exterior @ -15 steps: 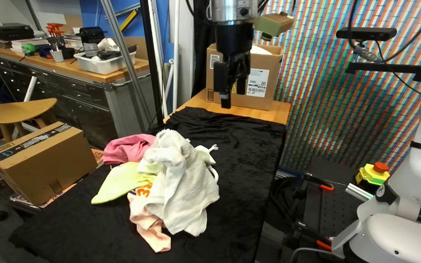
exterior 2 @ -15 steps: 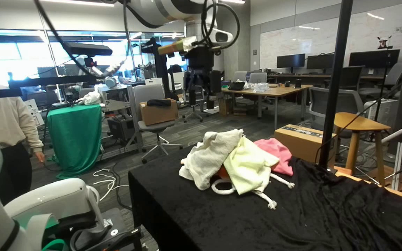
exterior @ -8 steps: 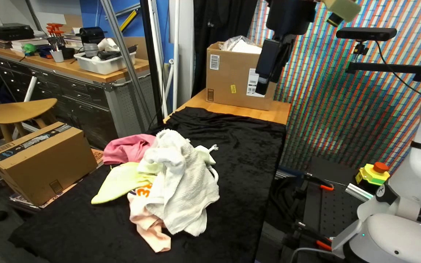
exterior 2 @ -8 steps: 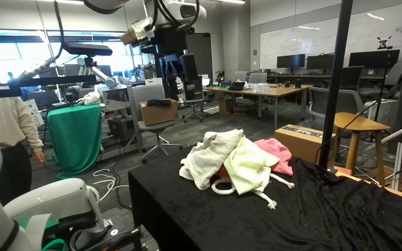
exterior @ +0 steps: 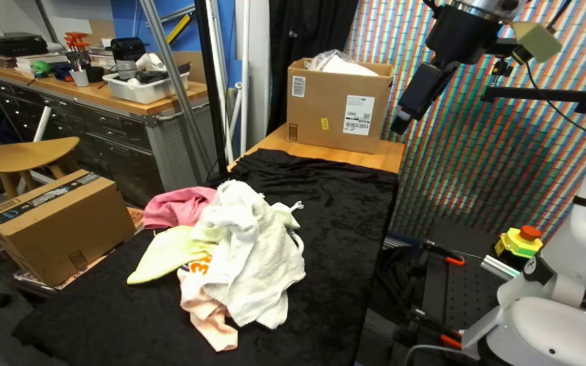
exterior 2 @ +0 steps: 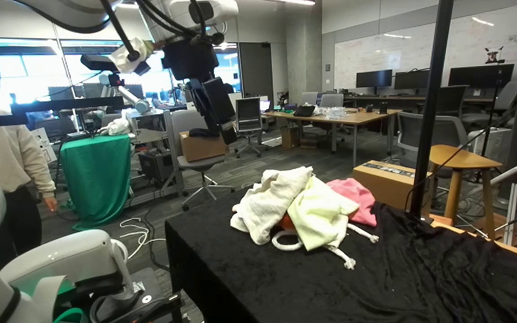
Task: Put the towels and the turnip plushie on the peach shirt
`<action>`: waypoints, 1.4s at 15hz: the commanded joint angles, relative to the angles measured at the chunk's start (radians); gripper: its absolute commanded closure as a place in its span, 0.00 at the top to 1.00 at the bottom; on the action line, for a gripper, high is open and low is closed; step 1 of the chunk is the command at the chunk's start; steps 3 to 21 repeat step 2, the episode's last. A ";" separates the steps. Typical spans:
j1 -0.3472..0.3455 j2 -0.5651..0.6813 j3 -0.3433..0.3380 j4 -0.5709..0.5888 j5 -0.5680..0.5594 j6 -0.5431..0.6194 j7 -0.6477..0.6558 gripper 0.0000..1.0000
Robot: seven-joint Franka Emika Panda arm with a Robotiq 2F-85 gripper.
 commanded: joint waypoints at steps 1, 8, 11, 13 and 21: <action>-0.021 -0.009 0.016 -0.003 0.018 -0.002 -0.015 1.00; -0.021 -0.011 0.017 -0.006 0.018 0.001 -0.014 1.00; -0.021 -0.011 0.017 -0.006 0.018 0.001 -0.014 1.00; -0.021 -0.011 0.017 -0.006 0.018 0.001 -0.014 1.00; -0.021 -0.011 0.017 -0.006 0.018 0.001 -0.014 1.00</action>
